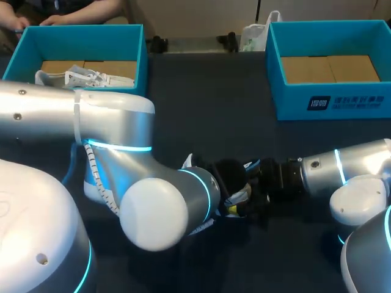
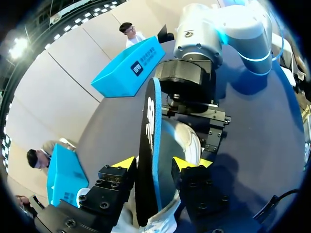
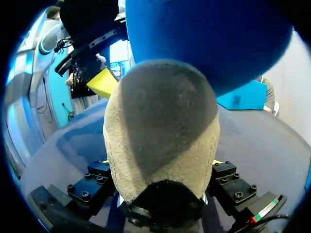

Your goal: Take the shoe out of the shoebox, open the shoe tongue, remove and reinsert the insole, then place the shoe into the shoebox

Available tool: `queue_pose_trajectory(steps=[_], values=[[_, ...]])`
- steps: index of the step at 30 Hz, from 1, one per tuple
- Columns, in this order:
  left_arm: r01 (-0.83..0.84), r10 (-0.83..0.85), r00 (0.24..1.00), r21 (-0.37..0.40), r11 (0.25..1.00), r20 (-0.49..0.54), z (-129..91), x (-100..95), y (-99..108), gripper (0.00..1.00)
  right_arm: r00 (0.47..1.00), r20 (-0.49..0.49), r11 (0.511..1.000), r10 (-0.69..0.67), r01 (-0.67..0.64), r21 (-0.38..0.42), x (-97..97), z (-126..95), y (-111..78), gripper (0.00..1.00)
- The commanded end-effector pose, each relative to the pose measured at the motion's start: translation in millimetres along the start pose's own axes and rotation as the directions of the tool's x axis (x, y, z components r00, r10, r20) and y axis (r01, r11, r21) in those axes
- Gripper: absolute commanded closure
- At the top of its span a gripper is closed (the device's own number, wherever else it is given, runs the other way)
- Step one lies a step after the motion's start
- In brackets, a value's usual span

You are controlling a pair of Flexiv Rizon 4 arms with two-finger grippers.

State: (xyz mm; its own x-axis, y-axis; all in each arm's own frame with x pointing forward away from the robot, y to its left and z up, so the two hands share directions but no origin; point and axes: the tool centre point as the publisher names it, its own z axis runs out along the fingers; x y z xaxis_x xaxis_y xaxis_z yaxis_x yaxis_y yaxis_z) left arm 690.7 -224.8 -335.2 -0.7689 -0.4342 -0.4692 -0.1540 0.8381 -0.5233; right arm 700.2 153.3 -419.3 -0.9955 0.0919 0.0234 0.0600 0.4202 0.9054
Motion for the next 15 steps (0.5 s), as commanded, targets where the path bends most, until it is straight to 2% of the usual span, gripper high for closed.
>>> queue_pose_trajectory(steps=[1, 4, 13, 15], values=[[-0.002, 0.002, 1.0, 0.015, 1.0, -0.003, 6.4, 0.2, 1.0, 0.55, 1.0, 0.001, 1.0, 0.001, -0.001, 0.006, 0.4, 0.7, 2.2, 1.0], [-0.005, 0.005, 1.0, 0.023, 1.0, -0.012, 9.5, -1.1, 1.0, 0.61, 1.0, 0.001, 1.0, 0.001, -0.001, 0.006, 0.4, 0.7, 2.2, 1.0], [-0.005, 0.007, 0.999, 0.049, 0.999, -0.032, 11.8, -1.9, 0.9, 0.65, 1.0, 0.001, 1.0, 0.001, -0.001, 0.006, 0.4, 0.7, 2.2, 1.0], [-0.006, 0.008, 1.0, 0.059, 0.998, -0.03, 12.4, -2.5, 0.1, 0.72, 1.0, 0.001, 1.0, 0.001, -0.001, 0.006, 0.4, 0.7, 2.2, 1.0]])
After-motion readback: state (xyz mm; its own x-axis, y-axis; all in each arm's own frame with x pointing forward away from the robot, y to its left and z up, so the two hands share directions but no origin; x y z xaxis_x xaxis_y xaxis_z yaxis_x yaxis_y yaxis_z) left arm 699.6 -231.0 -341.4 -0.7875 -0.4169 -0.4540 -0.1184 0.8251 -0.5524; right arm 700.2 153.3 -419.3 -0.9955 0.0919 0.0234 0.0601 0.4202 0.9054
